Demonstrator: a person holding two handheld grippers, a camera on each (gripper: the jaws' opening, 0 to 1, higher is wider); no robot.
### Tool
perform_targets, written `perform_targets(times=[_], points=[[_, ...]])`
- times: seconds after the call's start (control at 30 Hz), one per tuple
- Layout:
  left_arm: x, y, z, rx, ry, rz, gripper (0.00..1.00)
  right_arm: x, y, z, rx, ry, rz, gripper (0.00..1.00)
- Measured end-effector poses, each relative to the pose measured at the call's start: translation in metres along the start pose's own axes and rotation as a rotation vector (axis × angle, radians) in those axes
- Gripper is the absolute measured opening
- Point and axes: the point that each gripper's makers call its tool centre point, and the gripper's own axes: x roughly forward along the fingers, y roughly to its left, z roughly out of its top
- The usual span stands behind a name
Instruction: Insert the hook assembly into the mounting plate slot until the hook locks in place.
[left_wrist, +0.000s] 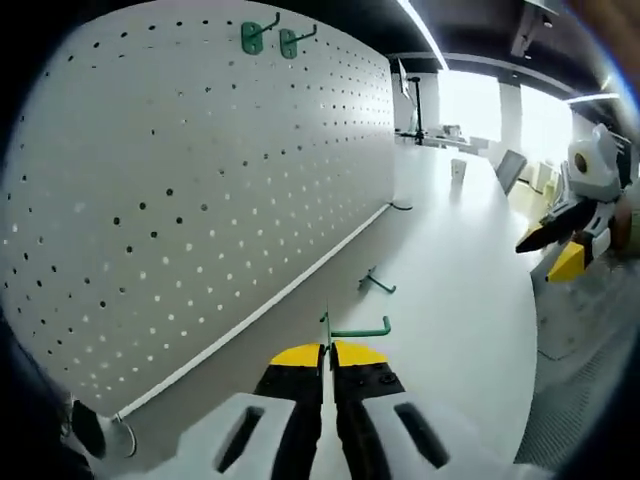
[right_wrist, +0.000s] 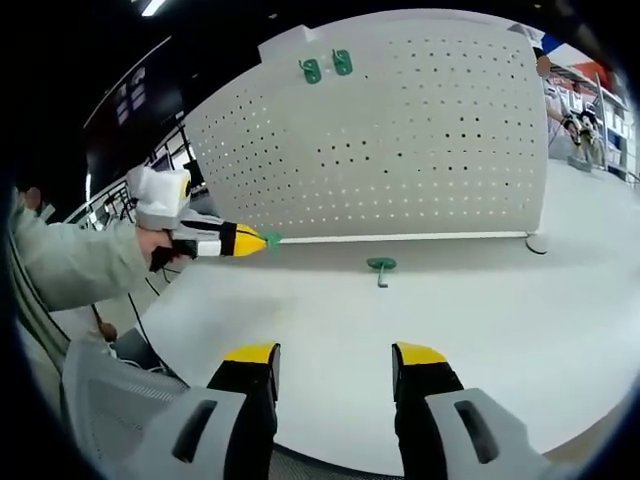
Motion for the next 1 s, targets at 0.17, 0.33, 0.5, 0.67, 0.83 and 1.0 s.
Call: perform_targets(times=[0.17,0.33,0.5,0.67,0.83,1.0], points=[[-0.013,-0.006,0.002,-0.016,-0.029,0.013,0.02,0.0,0.003,0.001,-0.012,0.002,0.012,0.42],[-0.03,-0.011,-0.001,-0.074,-0.057,0.042,0.02,-0.001,0.005,0.005,-0.015,-0.003,0.023,0.42],[-0.043,-0.013,-0.007,-0.096,-0.072,0.064,0.02,-0.003,0.008,0.009,-0.035,-0.003,0.035,0.42],[-0.055,-0.012,-0.006,-0.197,-0.12,0.083,0.02,-0.006,0.018,0.013,-0.053,0.0,0.056,0.42],[-0.064,-0.013,-0.009,-0.211,-0.138,0.099,0.02,-0.008,0.03,0.021,-0.069,-0.009,0.081,0.42],[-0.073,-0.011,-0.009,-0.247,-0.174,0.122,0.02,-0.009,0.04,0.034,-0.087,-0.029,0.105,0.42]])
